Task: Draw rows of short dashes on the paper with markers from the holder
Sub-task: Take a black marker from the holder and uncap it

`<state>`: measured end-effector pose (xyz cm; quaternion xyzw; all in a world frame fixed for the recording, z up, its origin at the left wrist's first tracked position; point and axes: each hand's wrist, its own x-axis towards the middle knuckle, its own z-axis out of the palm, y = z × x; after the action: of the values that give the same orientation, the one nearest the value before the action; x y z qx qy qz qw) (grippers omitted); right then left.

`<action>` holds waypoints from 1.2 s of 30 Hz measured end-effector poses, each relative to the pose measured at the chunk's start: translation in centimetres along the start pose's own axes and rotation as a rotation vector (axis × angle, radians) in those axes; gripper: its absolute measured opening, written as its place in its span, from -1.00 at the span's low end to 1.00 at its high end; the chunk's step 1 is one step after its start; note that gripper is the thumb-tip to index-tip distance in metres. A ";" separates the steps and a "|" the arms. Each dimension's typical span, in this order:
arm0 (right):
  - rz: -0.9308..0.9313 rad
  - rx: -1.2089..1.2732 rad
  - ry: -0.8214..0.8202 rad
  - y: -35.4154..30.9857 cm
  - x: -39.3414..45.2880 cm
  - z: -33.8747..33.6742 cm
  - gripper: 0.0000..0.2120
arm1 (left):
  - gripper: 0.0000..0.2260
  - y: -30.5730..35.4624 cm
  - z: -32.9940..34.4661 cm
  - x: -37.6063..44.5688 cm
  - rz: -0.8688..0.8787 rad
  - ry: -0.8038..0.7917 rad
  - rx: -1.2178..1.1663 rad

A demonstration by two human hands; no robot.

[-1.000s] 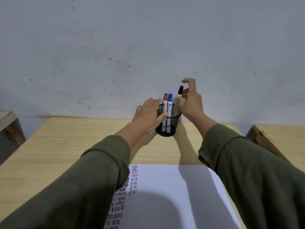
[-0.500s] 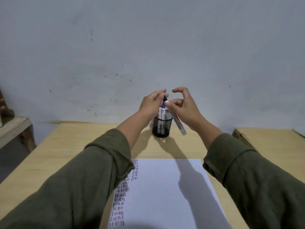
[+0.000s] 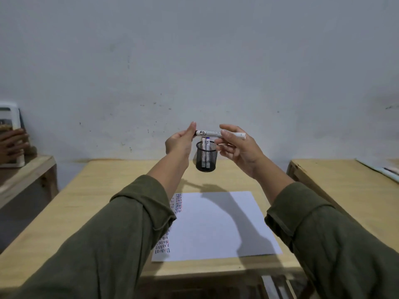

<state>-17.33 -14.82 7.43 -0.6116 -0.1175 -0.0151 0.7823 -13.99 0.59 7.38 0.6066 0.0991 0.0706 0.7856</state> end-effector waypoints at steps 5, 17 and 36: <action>-0.041 0.146 0.062 0.7 -0.9 2.1 -0.89 | -0.73 0.8 0.6 -3.1 0.018 -0.165 -0.041; -0.022 0.399 0.069 1.8 -1.0 4.4 -0.86 | -0.81 0.9 -1.3 -4.1 0.005 -0.358 -0.345; -0.086 -0.105 -0.019 5.7 -1.1 5.8 -0.88 | -0.82 -0.9 -5.6 -1.1 -0.244 0.042 -0.162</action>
<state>-18.46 -7.96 3.10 -0.6463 -0.1500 -0.0493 0.7465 -16.44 5.39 5.24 0.5231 0.1826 -0.0048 0.8325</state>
